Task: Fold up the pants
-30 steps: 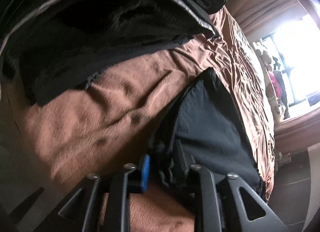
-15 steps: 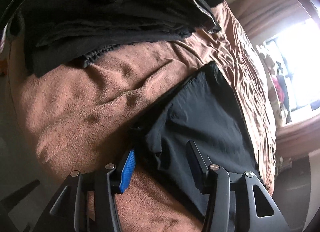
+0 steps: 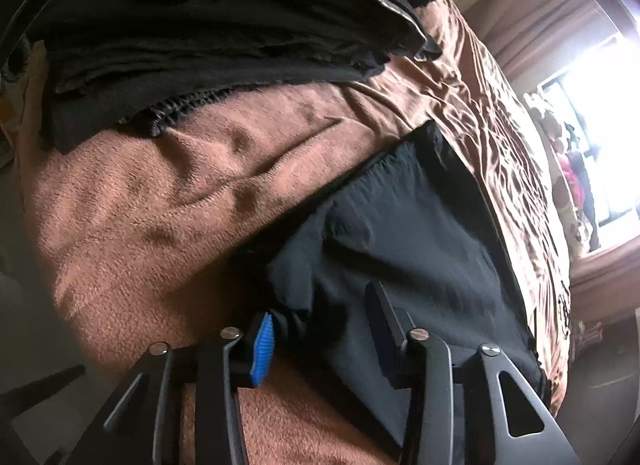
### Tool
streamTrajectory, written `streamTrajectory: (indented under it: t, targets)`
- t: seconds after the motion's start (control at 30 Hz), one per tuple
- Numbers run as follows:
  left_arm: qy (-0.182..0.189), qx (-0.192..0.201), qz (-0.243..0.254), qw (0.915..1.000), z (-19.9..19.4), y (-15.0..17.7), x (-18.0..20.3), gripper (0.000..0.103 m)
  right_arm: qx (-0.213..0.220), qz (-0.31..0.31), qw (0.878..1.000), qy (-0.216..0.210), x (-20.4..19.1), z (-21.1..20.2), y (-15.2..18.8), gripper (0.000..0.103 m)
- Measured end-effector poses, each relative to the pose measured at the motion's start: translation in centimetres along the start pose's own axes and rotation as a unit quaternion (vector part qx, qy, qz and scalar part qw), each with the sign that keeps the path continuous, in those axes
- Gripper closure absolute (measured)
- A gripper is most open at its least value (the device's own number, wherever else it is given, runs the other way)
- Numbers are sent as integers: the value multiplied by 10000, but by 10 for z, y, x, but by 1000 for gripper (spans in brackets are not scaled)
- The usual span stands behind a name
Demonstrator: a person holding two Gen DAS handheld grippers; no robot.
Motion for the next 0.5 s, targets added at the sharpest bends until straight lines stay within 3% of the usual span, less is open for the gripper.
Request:
streamTrajectory:
  t: [0.23, 0.37, 0.43, 0.5]
  targets:
    - [-67, 73, -85, 9999, -1, -2, -3, 67, 57, 433, 9990, -38, 16, 22, -20, 53]
    - [-122, 111, -166, 9997, -4, -5, -10, 81, 207, 602, 9977, -253, 22, 26, -25, 54]
    - [-124, 116, -224, 9996, -6, -6, -14, 89, 304, 633, 9974, -156, 28, 23, -28, 77]
    - [-71, 105, -230, 9997, -8, -7, -15, 94, 267, 596, 9979, -51, 31, 23, -26, 85]
Point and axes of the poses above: each gripper's, at about its wrist camera, not at the fingertips, and z roughly the way its jaws point, x to its right, y to its underside, the point moved 10 cm from there along z, roughly the way its jaws point, and after that the axes turned 7 degrees about y, right-handed, at the moved point
